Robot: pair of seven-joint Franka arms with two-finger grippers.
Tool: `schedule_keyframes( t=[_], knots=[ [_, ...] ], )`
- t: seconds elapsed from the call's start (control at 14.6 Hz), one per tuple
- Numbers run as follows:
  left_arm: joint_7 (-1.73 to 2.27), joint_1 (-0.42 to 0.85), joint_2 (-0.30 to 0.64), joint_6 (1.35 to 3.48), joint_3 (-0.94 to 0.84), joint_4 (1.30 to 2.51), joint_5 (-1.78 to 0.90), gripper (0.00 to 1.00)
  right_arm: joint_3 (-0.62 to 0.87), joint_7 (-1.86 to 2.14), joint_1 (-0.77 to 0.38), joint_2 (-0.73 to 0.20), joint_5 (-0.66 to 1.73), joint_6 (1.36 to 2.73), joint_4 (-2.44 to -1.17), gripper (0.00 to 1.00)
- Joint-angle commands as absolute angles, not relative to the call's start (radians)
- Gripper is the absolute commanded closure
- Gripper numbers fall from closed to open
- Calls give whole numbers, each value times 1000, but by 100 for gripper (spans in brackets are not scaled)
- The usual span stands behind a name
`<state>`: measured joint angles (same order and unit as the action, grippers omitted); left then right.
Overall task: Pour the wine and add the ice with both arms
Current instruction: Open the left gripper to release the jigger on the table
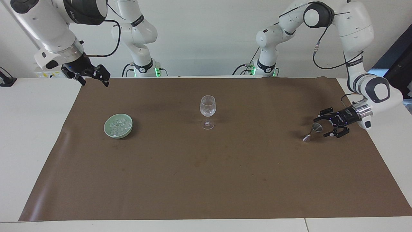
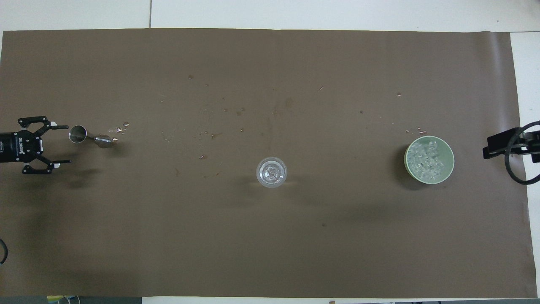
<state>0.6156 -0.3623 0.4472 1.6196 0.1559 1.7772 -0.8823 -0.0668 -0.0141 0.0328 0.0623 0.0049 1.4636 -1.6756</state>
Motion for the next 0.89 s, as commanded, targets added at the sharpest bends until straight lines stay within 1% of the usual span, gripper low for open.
schedule_keyframes(
  t=[0.0,0.21,0.48,0.62,0.82],
  knots=[
    [603,-344,430,1618,155,1666,-715,0,-60,38,77,20,-6,1437,-1611,0],
    [505,-270,355,1631,152,1626,-565,0,-57,44,89,25,-6,1442,-1612,0],
    [446,-154,227,1611,149,1620,-408,0,-43,38,98,29,-8,1460,-1606,0],
    [433,-101,177,1608,149,1623,-352,0,-51,-3,104,28,9,1468,-1582,0],
    [313,-17,101,1597,147,1629,-240,0,-32,-6,106,28,-5,1468,-1578,0]
  ],
)
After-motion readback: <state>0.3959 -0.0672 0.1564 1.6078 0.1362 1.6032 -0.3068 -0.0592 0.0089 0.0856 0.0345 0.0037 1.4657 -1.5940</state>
